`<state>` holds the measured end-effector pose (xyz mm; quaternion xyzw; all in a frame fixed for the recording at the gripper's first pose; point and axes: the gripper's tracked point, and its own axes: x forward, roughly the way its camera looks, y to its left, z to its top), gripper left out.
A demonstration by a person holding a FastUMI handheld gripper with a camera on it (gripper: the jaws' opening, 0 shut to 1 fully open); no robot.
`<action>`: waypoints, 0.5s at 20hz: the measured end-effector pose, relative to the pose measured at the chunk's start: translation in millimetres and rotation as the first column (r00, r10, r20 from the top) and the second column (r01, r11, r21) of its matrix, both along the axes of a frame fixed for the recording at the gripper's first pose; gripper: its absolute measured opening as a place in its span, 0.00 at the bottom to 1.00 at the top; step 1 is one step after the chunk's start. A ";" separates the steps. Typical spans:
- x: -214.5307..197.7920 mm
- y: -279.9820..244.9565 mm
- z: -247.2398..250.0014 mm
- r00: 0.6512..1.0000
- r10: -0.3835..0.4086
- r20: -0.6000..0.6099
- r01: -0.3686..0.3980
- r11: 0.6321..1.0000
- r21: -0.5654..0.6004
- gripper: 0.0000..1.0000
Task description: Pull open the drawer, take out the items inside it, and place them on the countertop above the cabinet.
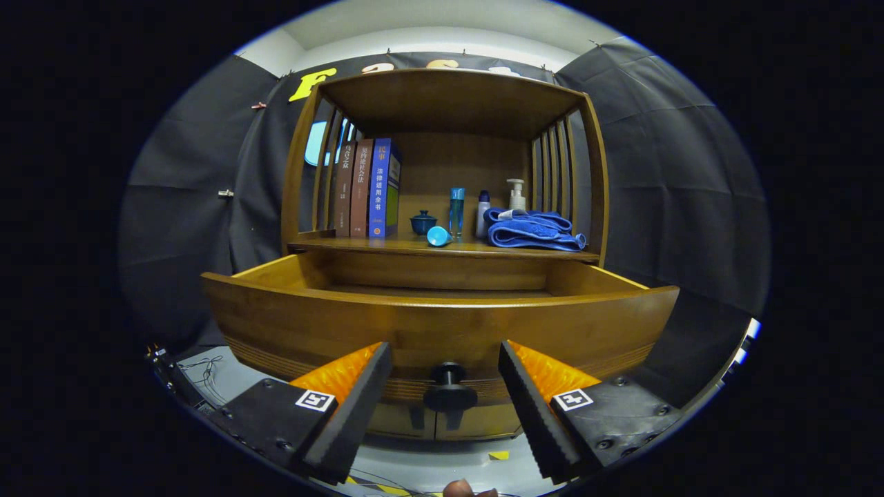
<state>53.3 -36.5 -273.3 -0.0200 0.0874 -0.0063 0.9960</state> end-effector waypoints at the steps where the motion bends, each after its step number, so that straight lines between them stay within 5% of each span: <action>1: -3.0 3.6 -2.6 1.000 0.009 -0.004 -0.009 1.000 0.014 0.99; 10: 35.0 4.4 6.9 1.000 0.004 0.005 -0.004 1.000 -0.004 1.00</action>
